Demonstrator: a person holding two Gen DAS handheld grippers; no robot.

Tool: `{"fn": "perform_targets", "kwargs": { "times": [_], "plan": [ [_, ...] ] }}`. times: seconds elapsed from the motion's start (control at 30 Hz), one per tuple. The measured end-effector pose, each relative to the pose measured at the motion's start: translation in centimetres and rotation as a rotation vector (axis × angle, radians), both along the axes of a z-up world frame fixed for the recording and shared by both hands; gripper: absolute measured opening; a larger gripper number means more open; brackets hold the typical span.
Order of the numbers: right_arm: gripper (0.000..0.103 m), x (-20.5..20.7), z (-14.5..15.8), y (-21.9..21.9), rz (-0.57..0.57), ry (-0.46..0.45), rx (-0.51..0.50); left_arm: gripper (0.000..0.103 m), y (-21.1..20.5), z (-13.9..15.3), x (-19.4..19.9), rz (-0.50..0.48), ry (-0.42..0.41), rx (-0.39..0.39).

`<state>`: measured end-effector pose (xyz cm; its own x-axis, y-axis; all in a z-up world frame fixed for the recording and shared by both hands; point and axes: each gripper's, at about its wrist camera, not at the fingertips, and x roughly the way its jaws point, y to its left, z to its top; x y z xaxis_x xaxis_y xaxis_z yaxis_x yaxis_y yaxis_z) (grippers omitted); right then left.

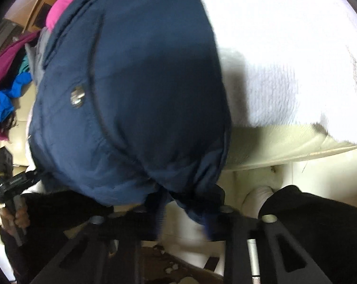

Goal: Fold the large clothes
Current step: 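Lift the navy jacket off the bed with both grippers, letting it hang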

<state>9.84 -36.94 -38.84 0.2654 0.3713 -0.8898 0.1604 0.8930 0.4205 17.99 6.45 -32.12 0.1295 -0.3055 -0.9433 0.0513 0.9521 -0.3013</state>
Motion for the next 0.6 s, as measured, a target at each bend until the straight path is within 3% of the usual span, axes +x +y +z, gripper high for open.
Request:
{"fn": "perform_targets", "kwargs": {
  "times": [0.03,0.13,0.3,0.4,0.5,0.6],
  "plan": [
    [0.013,-0.2,0.4,0.3,0.017,-0.007,-0.006,0.025,-0.3,0.3,-0.4,-0.006,-0.007,0.001],
    [0.011,-1.0,2.6,1.1,0.07,-0.045,0.005,0.019,-0.5,2.1,-1.5,-0.031,-0.05,-0.025],
    [0.011,-0.4,6.8,2.1,0.132,-0.16,0.094,0.018,0.9,5.6,-2.9,-0.044,-0.128,-0.106],
    [0.011,1.0,4.5,2.4,0.129,-0.119,0.058,0.018,2.1,4.9,-2.3,-0.029,-0.109,-0.111],
    [0.014,1.6,1.5,2.0,0.085,-0.053,0.042,0.017,1.4,2.7,-1.7,-0.013,-0.054,-0.055],
    [0.018,1.4,0.8,1.1,0.05,-0.053,0.059,0.018,0.6,1.6,-1.3,-0.012,-0.04,-0.033]
  ]
}}
